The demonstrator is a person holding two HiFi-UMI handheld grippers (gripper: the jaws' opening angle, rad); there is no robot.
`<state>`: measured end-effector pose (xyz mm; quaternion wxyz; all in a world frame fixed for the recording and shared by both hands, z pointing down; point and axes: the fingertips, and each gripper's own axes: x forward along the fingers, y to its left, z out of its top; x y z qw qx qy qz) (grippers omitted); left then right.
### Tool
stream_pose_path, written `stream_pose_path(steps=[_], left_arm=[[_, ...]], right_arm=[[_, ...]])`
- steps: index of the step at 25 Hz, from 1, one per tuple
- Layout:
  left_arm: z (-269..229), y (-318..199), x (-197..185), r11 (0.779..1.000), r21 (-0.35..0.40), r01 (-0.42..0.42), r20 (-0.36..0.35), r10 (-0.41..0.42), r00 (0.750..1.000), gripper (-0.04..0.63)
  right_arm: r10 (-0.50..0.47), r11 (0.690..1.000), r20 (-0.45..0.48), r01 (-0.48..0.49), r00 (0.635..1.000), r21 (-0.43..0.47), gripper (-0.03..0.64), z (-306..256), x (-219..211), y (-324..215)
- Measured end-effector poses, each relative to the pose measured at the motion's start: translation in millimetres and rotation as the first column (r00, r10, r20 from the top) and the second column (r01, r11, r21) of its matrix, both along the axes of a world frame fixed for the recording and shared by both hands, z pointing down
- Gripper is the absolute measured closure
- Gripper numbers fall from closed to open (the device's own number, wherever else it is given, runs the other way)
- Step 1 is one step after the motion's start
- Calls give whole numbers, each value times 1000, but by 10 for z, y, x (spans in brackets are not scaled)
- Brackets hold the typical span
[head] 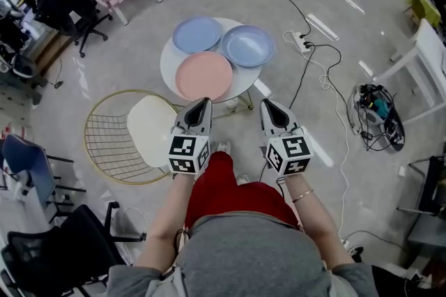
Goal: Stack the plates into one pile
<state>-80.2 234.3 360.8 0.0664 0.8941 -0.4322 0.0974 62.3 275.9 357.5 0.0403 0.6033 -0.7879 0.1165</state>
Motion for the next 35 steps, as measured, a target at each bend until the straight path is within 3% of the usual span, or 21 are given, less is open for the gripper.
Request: stream_pose_path(steps=[7, 19, 26, 35], left_arm=[[92, -490, -33, 1000, -11, 9, 7, -9, 1000, 581], [473, -1901, 59, 995, -97, 6, 9, -5, 1000, 581], [718, -2614, 135, 986, -157, -49, 41, 56, 998, 580], [941, -3149, 317, 968, -228, -104, 35, 115, 993, 580]], right_arm=[[29, 1000, 10, -28, 1000, -9, 588, 38, 79, -451], [101, 990, 29, -98, 994, -100, 588, 386, 319, -1786], [166, 974, 24, -160, 986, -158, 588, 557, 488, -2404], [244, 944, -15, -241, 970, -223, 588, 779, 738, -2777]])
